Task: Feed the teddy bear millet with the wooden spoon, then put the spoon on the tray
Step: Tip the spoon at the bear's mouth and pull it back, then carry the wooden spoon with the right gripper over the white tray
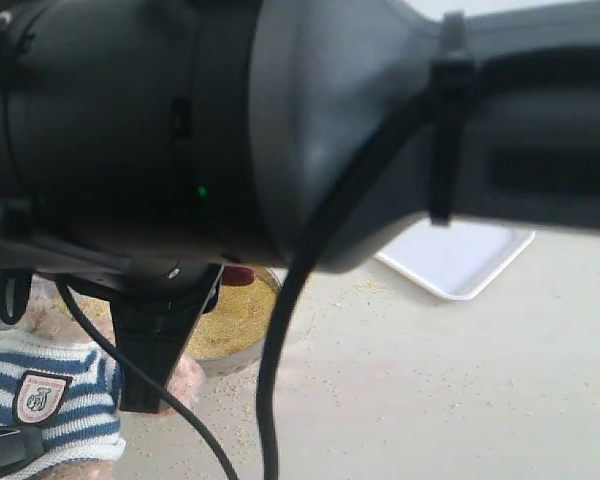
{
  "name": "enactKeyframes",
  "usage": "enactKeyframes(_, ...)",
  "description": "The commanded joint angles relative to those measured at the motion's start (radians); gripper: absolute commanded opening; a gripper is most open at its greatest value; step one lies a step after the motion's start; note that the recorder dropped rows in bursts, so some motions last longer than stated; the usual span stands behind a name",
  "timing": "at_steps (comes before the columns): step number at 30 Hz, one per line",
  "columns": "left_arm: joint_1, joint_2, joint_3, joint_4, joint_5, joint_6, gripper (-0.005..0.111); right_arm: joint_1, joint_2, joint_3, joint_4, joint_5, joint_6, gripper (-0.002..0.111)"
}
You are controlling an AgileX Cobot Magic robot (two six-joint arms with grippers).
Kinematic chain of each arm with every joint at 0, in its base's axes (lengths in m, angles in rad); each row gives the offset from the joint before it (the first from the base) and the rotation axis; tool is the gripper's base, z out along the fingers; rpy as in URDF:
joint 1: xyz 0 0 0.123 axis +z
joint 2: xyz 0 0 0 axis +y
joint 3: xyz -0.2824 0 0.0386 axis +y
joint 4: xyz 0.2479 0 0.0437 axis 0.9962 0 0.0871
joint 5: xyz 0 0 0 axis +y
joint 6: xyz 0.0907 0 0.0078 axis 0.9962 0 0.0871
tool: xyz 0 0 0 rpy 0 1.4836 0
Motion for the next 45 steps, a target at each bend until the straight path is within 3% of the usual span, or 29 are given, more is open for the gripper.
enactKeyframes(1, 0.003, -0.008, 0.002, -0.019, 0.012, 0.007, 0.005, 0.0, 0.001, 0.014, -0.013, 0.001, 0.025, 0.001)
enactKeyframes(35, 0.003, -0.008, 0.002, -0.019, 0.012, 0.007, 0.005, 0.027, -0.065, 0.021, -0.104, 0.001, 0.139, 0.001)
enactKeyframes(45, 0.003, -0.008, 0.002, -0.019, 0.012, 0.007, 0.005, 0.011, -0.157, 0.165, -0.098, 0.001, 0.238, 0.001)
